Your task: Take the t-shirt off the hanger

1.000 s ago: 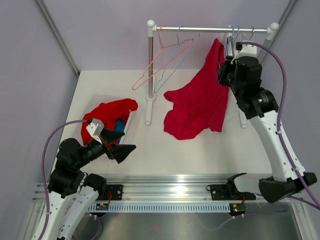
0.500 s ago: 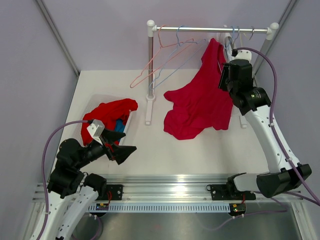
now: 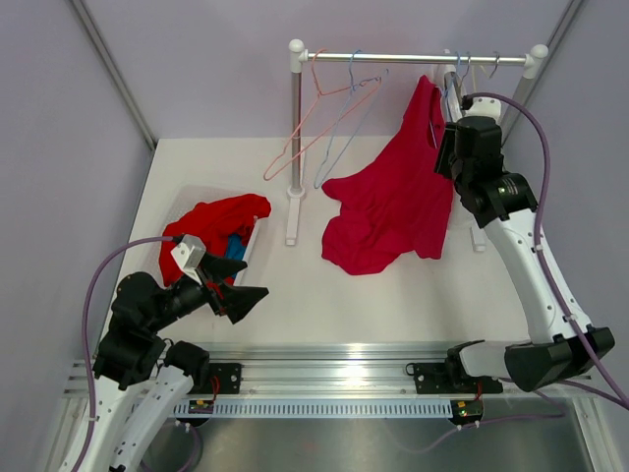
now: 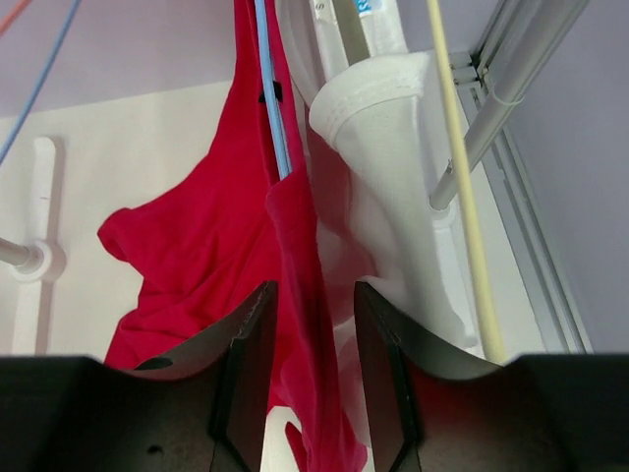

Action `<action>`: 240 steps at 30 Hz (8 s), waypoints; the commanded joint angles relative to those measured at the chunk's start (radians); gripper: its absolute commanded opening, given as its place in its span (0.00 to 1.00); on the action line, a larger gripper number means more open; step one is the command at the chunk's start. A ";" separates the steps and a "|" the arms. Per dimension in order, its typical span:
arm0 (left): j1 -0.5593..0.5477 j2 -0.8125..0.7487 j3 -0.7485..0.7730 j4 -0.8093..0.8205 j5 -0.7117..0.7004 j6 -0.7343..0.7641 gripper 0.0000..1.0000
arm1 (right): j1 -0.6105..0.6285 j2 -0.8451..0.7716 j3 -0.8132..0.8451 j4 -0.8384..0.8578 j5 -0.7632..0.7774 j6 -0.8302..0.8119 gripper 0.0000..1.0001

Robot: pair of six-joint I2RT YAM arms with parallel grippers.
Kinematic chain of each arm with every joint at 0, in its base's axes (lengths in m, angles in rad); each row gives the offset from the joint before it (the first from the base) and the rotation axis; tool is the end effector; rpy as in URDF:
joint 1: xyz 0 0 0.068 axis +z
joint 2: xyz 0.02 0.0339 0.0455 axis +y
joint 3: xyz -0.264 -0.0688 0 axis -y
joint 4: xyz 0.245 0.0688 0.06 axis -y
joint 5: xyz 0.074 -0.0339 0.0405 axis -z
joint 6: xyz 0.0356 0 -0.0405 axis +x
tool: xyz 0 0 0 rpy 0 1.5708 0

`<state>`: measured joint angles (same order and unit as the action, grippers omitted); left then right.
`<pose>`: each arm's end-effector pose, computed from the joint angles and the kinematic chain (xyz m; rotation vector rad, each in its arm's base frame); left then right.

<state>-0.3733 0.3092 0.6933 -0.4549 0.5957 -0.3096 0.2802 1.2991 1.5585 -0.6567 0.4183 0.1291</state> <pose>0.0638 -0.0465 0.3340 0.5277 1.6453 -0.9987 0.2623 0.0604 0.4474 0.1250 1.9306 -0.1393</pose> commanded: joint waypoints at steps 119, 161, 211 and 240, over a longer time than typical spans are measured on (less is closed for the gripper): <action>-0.653 0.869 0.952 0.553 -0.758 -0.181 0.00 | 0.701 -0.655 -0.790 0.324 -0.651 0.330 0.00; -0.636 0.693 0.738 0.458 -0.850 -0.140 0.00 | 0.932 -0.313 -0.112 0.195 -0.237 0.069 0.75; -0.654 0.668 0.620 -0.021 -1.201 0.067 0.99 | 0.990 -0.515 -0.304 0.586 -0.220 0.179 0.00; -0.196 0.973 1.603 0.002 -1.177 0.285 0.00 | 0.990 -0.865 -0.350 -0.023 -0.486 0.294 0.00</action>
<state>-0.5900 1.2644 2.2024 -0.4808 -0.5556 -0.0963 1.2705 0.4335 1.1709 -0.6060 -0.0948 0.4347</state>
